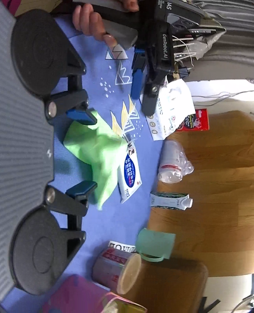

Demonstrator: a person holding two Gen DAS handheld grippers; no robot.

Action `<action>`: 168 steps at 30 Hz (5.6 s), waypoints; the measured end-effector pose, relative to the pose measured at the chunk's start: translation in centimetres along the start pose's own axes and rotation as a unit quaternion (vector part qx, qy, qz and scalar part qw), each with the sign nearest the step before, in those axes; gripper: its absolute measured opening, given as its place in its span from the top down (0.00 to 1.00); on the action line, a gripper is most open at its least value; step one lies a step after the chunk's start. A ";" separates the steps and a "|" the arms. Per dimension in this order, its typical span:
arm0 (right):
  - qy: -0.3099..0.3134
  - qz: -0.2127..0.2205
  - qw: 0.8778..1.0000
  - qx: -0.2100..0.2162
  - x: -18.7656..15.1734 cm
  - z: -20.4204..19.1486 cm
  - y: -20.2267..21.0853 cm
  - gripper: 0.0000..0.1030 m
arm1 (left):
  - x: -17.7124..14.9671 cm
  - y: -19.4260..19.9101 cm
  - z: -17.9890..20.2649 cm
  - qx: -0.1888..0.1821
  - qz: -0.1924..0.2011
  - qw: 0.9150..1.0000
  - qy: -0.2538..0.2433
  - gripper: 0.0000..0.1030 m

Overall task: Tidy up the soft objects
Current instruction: 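Grasp the green cloth with the left tool and drop it into the pink tin, then move the left tool back over the table, then move the right tool to the white wet-wipe packet, then close the left tool on the wet-wipe packet and lift it, then carry the wet-wipe packet into the pink tin and open the left tool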

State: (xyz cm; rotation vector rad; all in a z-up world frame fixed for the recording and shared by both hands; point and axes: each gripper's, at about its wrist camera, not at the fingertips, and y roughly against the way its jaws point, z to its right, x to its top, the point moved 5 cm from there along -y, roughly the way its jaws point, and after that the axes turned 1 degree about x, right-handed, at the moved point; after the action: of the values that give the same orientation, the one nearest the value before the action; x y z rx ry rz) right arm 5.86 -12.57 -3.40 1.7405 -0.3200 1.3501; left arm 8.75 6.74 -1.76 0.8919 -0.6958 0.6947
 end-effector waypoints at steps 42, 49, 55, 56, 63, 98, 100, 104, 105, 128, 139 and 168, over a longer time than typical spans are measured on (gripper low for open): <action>-0.157 0.130 0.902 -0.380 -4.0 21.7 13.2 0.37 | -1.3 -12.3 26.6 -0.096 -0.056 0.962 -0.249 0.12; -0.141 0.164 0.909 -0.357 -3.8 19.3 13.6 0.37 | -1.8 -10.1 23.4 -0.095 -0.055 0.968 -0.226 0.11; -0.107 0.193 0.925 -0.308 -2.3 16.1 13.2 0.38 | -2.7 -7.4 18.0 -0.068 -0.061 0.975 -0.200 0.11; -0.099 0.198 0.930 -0.295 -2.0 15.4 12.9 0.38 | -2.7 -6.9 16.8 -0.060 -0.060 0.978 -0.193 0.11; -0.045 0.158 0.972 -0.171 -0.2 10.0 8.7 0.38 | -0.9 -3.5 6.5 0.039 -0.029 0.994 -0.101 0.10; -0.043 -0.064 0.995 -0.063 5.2 0.4 -14.0 0.15 | 1.7 2.9 -6.4 0.115 0.130 0.981 0.090 0.01; -0.040 -0.064 0.996 -0.054 5.1 0.4 -13.6 0.15 | 1.7 2.8 -6.4 0.115 0.130 0.981 0.091 0.01; -0.007 -0.068 0.998 -0.005 4.3 -0.7 -12.2 0.15 | 1.7 2.7 -6.4 0.116 0.126 0.981 0.089 0.01; 0.000 -0.066 0.998 0.007 4.0 -0.9 -11.6 0.15 | 1.7 2.6 -6.3 0.116 0.123 0.982 0.087 0.01; -0.025 -0.032 0.998 0.040 -1.3 0.7 -2.4 0.07 | 1.0 -0.3 -3.6 0.117 0.037 0.992 0.001 0.01; -0.022 -0.031 0.999 0.038 -1.5 0.8 -2.0 0.06 | 0.9 -1.1 -3.3 0.149 0.025 0.989 -0.005 0.01; 0.006 -0.023 1.000 0.001 -1.7 -0.6 -1.9 0.26 | -3.6 -5.4 7.6 0.063 -0.092 0.987 -0.113 0.25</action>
State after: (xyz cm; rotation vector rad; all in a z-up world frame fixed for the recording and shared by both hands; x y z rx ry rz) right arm 6.16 -11.52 -5.78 1.7296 -0.2700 1.3275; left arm 8.99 -3.13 -3.56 1.1487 -0.7646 0.4820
